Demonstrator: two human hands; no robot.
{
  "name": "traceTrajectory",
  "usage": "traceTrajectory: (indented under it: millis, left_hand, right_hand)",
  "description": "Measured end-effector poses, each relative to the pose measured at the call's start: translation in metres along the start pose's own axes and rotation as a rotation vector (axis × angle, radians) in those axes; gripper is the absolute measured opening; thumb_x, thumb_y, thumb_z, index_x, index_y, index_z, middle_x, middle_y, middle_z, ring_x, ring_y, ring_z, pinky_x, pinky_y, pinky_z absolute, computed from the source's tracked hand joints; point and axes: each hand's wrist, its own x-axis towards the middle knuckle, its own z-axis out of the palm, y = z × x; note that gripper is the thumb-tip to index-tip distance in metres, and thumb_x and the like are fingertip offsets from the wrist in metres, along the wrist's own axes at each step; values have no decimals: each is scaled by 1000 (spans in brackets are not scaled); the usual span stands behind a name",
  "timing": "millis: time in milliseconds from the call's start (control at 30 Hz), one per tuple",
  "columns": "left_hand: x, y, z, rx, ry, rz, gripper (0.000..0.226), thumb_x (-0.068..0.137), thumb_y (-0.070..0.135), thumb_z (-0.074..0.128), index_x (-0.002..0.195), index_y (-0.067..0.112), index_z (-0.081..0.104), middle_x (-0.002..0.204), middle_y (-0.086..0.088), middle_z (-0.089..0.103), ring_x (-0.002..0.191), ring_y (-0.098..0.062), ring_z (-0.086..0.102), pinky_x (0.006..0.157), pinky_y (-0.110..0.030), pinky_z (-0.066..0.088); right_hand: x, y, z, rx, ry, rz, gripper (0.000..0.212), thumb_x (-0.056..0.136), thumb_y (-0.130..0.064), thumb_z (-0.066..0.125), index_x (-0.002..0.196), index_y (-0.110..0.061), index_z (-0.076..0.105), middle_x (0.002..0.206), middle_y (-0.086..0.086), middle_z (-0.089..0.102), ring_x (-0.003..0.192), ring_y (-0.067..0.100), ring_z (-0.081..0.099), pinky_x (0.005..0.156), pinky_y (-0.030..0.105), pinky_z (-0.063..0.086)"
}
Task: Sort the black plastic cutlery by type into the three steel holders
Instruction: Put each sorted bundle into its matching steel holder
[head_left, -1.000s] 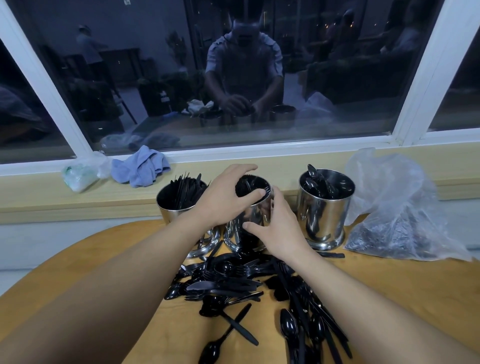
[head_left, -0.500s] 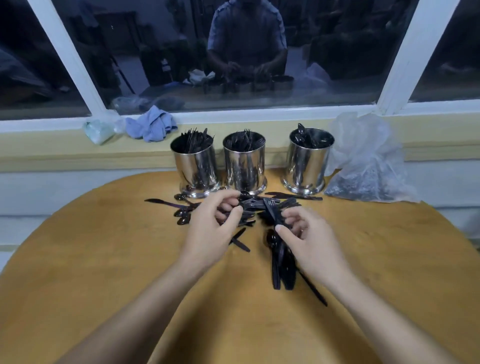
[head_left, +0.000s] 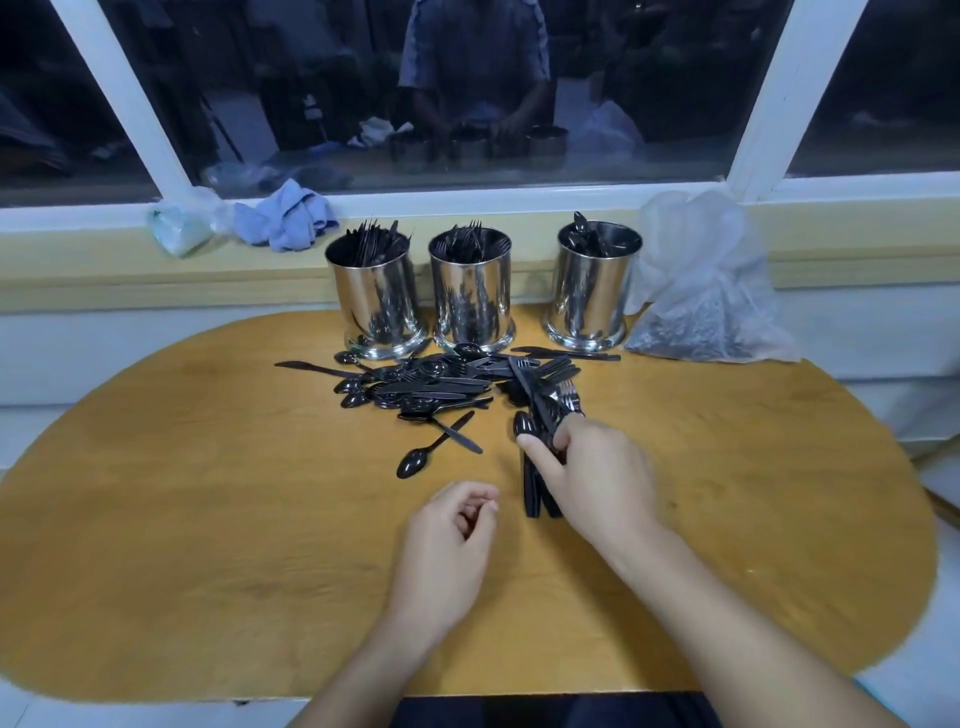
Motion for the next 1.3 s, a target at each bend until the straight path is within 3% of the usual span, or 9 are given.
traceTrajectory:
  millis: [233,400,467,600,767,900,1067,1200,1300]
  left_hand:
    - [-3,1,-1,-52,9,-23,18,108,24,72,104,39,80,95,20,75,85,-8,68,73,-17,50]
    - [-3,3,0,-18,-6,-2,16,107,26,73,104,40,80,95,21,73,86,-11,67,72,-17,49]
    - [-4,2,-1,-20,-10,8,17,107,26,73,104,41,80,94,19,73,85,-12,67,71,-18,50]
    - [-3,2,0,-28,-3,6,17,107,25,72,104,41,80,93,17,74,85,-14,68,71,-19,51]
    - [-3,1,2,-51,21,11,19,107,23,72,103,40,81,92,15,74,83,-17,68,71,-24,53]
    - [-3,2,0,-94,39,-3,20,107,21,72,103,38,81,94,17,76,89,-14,71,76,-22,55]
    - [-2,-1,2,-83,45,4,18,107,22,72,104,37,81,94,18,76,88,-12,71,74,-19,54]
    - [-4,-1,2,-89,42,-4,16,107,22,72,106,35,81,97,20,76,92,-8,72,77,-17,54]
    - [1,-1,5,-118,24,-42,11,107,30,73,114,34,80,102,20,78,97,-4,73,87,-30,61]
  right_hand:
    - [1,1,10,-105,-144,75,44,100,-44,66,67,-18,52,60,-5,57,50,17,46,49,30,30]
    - [-12,30,3,-94,-124,105,30,99,-40,68,78,-20,64,63,-7,62,59,23,59,53,31,36]
    - [-15,34,0,-69,-97,94,22,100,-39,68,84,-25,63,67,-10,63,62,23,56,57,33,38]
    - [-20,18,6,14,-78,16,39,100,-64,62,85,-28,63,65,-10,61,64,19,60,58,32,42]
    - [-14,-9,21,-129,-100,-16,60,94,-82,54,79,-24,53,68,-7,59,62,22,59,59,33,43]
    - [-15,-19,24,-169,-124,-9,40,101,-60,61,88,-23,55,80,-3,71,76,27,73,62,35,42]
    - [-22,-12,22,-241,-127,-68,20,104,-35,56,89,-21,55,81,-2,70,73,27,72,59,34,37]
    - [-33,-1,30,-303,-151,-115,5,95,-21,66,92,-19,63,75,-3,64,58,25,64,49,33,29]
    - [-41,7,36,-299,-109,-186,10,88,-17,72,88,-16,63,71,0,60,50,25,57,47,32,24]
